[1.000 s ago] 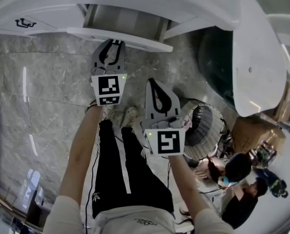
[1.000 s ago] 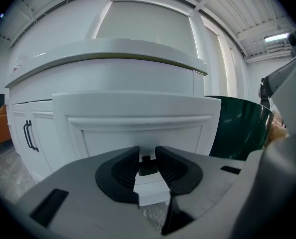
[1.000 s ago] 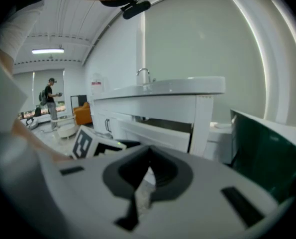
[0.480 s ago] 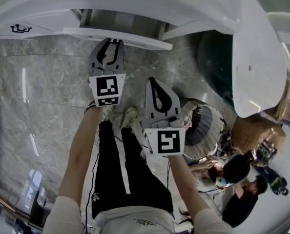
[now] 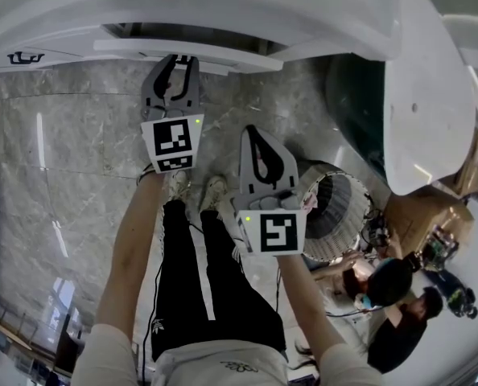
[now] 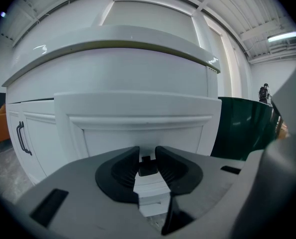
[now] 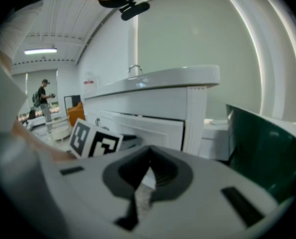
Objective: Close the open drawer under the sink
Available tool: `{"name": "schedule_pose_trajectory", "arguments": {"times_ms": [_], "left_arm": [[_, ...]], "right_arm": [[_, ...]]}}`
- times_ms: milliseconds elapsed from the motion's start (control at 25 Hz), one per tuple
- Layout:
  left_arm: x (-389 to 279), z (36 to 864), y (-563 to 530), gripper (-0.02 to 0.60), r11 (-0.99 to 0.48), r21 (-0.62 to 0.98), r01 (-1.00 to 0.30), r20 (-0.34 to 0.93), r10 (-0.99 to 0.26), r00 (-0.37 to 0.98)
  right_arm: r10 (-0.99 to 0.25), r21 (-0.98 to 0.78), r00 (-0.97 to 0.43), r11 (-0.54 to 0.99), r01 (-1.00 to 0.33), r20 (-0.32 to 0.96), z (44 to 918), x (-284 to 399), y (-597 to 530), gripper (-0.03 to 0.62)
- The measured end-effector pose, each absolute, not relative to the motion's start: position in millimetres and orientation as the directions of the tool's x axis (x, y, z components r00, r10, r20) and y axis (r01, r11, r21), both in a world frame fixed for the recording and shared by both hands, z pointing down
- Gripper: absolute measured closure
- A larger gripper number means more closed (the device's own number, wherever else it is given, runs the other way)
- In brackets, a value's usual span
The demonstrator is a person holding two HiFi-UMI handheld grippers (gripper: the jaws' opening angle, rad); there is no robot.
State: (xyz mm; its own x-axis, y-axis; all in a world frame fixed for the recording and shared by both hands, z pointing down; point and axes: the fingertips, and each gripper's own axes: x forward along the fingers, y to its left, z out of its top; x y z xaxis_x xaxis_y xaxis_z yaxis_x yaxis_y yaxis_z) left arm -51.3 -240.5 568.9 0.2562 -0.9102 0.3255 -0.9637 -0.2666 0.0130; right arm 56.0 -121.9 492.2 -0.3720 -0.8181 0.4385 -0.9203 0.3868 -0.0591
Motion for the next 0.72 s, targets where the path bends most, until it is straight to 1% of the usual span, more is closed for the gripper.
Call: {"name": "schedule_pose_trajectory", "arguments": {"times_ms": [240, 720], "left_arm": [[-49, 569, -256, 0.46, -0.265, 0.015, -0.964, 0.326, -0.91, 0.256], [-51, 568, -265, 0.46, -0.267, 0.032, -0.963, 0.32, -0.91, 0.263]], "right_arm": [[-0.827, -0.057, -0.343, 0.357, -0.933, 0.446, 496, 65, -129, 0.566], [-0.823, -0.044, -0.342, 0.362, -0.931, 0.454, 500, 67, -130, 0.566]]}}
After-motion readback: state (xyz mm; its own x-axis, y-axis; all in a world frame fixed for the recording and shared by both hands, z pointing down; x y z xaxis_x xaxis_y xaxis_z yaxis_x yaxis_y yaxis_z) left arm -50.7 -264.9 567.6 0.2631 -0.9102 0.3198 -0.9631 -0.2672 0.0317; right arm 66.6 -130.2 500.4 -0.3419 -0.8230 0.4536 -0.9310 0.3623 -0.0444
